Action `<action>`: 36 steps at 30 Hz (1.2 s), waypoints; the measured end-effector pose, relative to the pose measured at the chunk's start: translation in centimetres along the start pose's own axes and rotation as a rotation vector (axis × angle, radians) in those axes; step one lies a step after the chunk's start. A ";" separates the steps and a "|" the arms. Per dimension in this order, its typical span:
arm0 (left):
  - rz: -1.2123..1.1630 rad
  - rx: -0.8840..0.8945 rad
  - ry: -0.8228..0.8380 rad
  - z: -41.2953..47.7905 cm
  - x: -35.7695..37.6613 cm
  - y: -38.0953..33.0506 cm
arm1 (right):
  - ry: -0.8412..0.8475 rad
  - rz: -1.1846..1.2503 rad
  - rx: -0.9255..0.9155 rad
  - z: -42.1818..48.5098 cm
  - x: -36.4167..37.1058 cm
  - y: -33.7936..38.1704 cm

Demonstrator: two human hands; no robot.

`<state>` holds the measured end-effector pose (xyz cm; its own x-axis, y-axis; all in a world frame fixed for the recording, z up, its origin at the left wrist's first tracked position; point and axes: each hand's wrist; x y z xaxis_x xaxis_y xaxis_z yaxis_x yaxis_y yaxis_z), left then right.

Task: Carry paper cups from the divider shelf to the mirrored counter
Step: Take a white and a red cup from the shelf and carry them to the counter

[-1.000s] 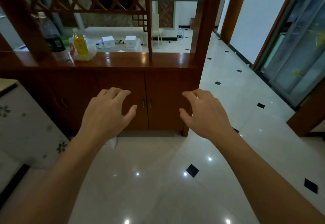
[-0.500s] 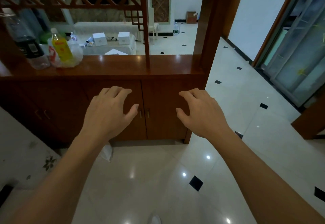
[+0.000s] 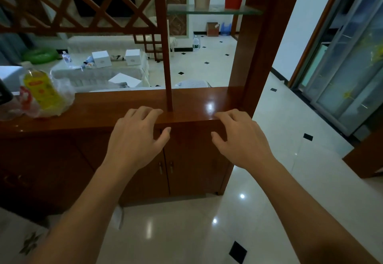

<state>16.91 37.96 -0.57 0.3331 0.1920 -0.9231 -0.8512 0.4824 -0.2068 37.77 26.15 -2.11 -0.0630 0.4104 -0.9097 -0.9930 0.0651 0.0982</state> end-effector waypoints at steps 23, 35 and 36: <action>-0.174 -0.069 -0.245 22.8 3.5 -11.5 | -0.366 0.075 -0.078 21.5 -0.2 -19.1; -0.351 0.078 -0.523 31.8 -2.2 -14.4 | -0.525 0.077 -0.044 29.6 -6.1 -22.6; -0.343 0.076 -0.526 32.8 -2.3 -14.3 | -0.509 0.094 -0.019 30.4 -6.0 -22.8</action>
<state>41.63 58.59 15.16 0.7532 0.4006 -0.5218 -0.6359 0.6464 -0.4216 63.84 49.88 13.34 -0.1005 0.8046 -0.5853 -0.9873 -0.0079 0.1587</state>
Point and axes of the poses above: each hand's wrist, its own z-axis towards the middle knuckle, its own x-axis out of the palm, y = z × x, and after that the axes turned 14 degrees about -x, right-handed
